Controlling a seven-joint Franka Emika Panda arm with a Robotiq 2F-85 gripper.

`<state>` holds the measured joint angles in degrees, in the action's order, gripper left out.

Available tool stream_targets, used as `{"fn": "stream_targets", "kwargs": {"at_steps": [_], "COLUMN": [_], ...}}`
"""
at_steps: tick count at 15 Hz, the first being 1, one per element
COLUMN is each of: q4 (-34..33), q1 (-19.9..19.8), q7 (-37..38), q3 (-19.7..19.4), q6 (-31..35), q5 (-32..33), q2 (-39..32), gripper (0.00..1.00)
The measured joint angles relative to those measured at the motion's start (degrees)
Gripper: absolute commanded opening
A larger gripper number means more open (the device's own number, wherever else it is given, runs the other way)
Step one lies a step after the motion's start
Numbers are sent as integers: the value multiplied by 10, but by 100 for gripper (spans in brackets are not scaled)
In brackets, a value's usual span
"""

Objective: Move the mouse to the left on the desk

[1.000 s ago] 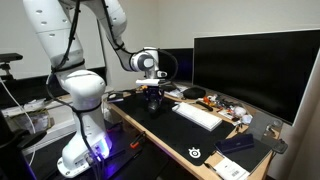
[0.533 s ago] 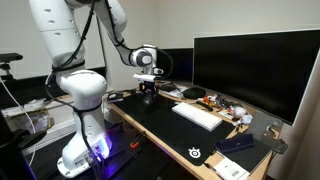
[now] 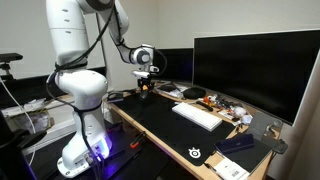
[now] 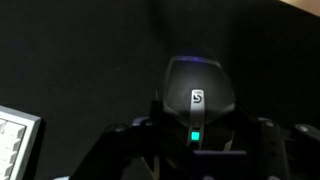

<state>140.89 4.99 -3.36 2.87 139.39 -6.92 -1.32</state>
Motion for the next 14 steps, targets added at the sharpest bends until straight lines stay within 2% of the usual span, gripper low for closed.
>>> {"fn": "stream_targets", "kwargs": {"at_steps": [7,14], "q4": [-75,-106], "q1": [3,3], "q7": [131,195], "q3": [8,-25], "q6": [31,91], "q5": [4,43], "q2": [-91,-176], "gripper": [47,47]}}
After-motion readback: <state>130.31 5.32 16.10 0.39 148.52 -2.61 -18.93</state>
